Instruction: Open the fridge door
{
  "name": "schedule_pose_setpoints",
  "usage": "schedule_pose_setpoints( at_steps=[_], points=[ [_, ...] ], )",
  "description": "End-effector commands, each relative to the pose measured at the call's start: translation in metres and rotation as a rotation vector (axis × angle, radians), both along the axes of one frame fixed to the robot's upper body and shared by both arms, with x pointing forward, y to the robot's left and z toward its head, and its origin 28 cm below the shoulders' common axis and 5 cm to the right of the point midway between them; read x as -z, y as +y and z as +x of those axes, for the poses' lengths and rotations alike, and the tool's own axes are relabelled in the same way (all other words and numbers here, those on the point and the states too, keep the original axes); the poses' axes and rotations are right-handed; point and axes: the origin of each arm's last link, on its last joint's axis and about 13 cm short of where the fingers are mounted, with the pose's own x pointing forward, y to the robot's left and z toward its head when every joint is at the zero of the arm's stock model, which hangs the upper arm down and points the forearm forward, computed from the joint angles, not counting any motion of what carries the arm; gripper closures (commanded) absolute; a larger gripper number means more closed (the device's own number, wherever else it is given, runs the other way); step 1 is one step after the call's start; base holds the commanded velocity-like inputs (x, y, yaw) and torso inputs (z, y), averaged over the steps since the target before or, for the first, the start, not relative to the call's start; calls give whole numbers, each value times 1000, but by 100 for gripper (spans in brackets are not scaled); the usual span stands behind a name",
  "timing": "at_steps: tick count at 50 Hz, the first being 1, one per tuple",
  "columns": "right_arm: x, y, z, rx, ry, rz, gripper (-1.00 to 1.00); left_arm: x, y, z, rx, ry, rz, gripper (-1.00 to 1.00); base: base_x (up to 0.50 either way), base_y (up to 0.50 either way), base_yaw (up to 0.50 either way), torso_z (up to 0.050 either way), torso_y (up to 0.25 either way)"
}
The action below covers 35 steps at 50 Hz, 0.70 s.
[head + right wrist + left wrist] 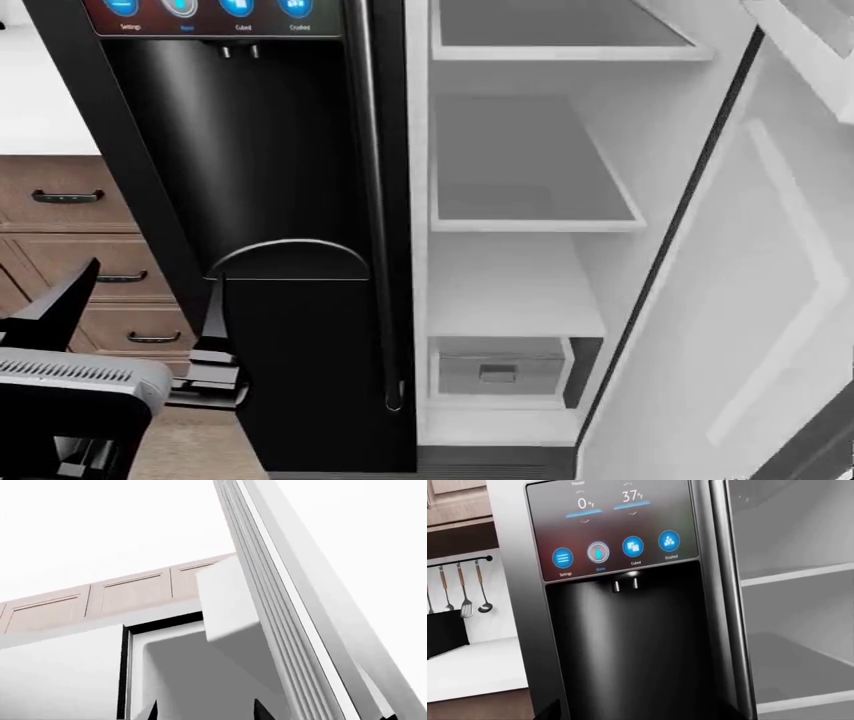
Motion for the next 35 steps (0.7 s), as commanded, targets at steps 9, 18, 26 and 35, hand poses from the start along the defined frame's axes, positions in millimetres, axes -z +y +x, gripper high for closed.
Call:
schedule_pose_setpoints(
  at_steps=[9, 18, 26, 35],
  points=[
    [55, -64, 11, 355, 355, 366, -100, 1, -1, 1, 3, 4, 2, -100, 0, 0, 0, -1, 0],
    [50, -59, 5, 373, 314, 395, -100, 1, -2, 2, 4, 4, 3, -100, 0, 0, 0, 0, 0],
    [47, -58, 2, 373, 296, 403, -100, 1, -2, 2, 5, 4, 2, -100, 0, 0, 0, 0, 0],
    [45, -57, -1, 375, 281, 410, -100, 2, -1, 2, 3, 6, 2, -100, 0, 0, 0, -1, 0]
  ],
)
